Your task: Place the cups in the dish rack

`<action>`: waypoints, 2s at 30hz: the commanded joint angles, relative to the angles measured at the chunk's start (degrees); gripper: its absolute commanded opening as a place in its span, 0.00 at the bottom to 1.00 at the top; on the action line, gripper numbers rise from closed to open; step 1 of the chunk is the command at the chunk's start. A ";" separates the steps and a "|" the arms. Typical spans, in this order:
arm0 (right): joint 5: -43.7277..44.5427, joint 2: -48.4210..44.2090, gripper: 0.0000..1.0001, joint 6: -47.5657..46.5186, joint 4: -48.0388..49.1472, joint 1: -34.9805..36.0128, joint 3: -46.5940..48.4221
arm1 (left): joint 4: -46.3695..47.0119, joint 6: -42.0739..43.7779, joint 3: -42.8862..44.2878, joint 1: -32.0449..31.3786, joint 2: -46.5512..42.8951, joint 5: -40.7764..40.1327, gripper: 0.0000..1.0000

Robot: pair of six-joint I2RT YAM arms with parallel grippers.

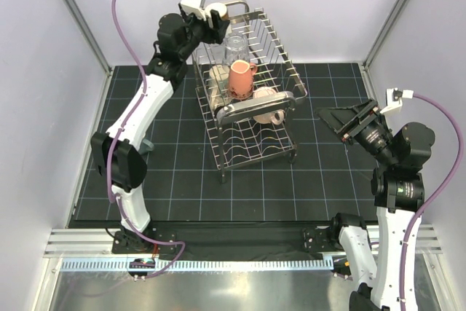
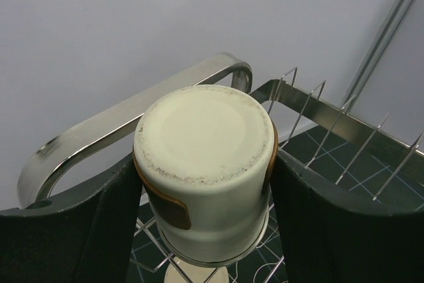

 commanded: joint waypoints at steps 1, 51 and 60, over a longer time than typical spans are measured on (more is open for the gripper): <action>-1.59 0.07 0.65 -1.00 1.76 0.33 0.53 | -1.67 1.55 2.03 0.16 -2.46 -2.16 0.71; 31.64 20.72 0.69 -43.98 -31.47 1.12 1.69 | -44.03 -16.27 -27.57 6.66 -43.15 -26.95 0.94; 32.43 20.99 0.71 -44.07 -30.59 6.73 0.79 | -51.69 -23.66 -36.18 10.00 -44.82 -21.86 1.00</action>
